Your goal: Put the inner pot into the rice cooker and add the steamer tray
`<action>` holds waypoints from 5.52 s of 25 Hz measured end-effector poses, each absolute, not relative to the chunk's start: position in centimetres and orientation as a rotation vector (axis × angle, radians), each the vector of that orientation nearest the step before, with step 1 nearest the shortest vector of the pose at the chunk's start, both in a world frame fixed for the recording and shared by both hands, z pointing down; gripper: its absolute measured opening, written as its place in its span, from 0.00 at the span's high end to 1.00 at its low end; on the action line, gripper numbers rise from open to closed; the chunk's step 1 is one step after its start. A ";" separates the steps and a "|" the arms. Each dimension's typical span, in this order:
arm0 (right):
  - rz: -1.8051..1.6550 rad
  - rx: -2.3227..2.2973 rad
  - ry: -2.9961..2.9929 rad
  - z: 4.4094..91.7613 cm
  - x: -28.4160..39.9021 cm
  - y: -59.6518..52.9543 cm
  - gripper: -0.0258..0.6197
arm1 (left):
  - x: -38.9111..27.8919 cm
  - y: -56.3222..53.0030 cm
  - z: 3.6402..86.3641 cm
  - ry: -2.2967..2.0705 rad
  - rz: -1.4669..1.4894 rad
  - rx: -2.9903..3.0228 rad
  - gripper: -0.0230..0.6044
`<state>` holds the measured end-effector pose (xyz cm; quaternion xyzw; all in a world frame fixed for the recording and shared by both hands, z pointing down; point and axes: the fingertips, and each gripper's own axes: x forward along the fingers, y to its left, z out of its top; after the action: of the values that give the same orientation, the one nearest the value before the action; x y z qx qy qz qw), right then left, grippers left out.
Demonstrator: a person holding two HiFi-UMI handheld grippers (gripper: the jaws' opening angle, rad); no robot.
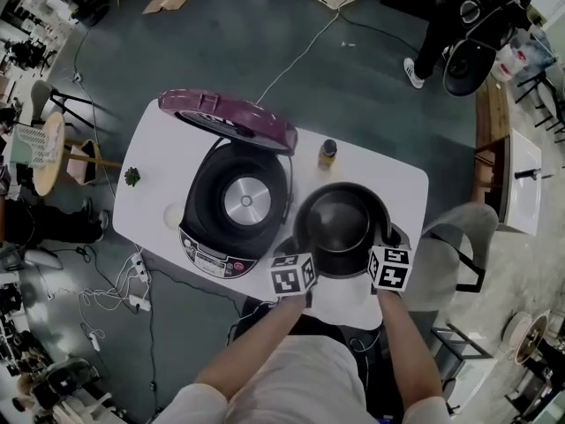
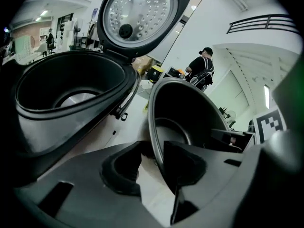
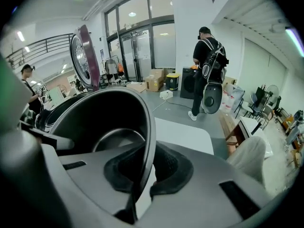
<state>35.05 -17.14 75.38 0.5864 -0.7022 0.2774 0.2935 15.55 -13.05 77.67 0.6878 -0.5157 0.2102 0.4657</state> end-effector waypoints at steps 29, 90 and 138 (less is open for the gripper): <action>0.585 1.742 -2.007 61.2 29.4 -12.8 0.85 | 9.4 -12.9 62.4 -1.403 0.418 1.951 0.77; 0.698 1.527 -1.889 68.0 6.0 -18.3 0.78 | -12.6 -20.0 69.8 -1.304 0.985 2.071 0.77; 0.569 1.242 -1.694 73.8 5.9 -21.4 0.75 | -12.9 -22.6 76.1 -1.158 1.666 2.229 0.30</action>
<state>5.92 -21.38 73.77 0.5054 -0.6896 0.2316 0.4641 -12.94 -22.61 76.09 0.7381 -0.3834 0.5516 0.0634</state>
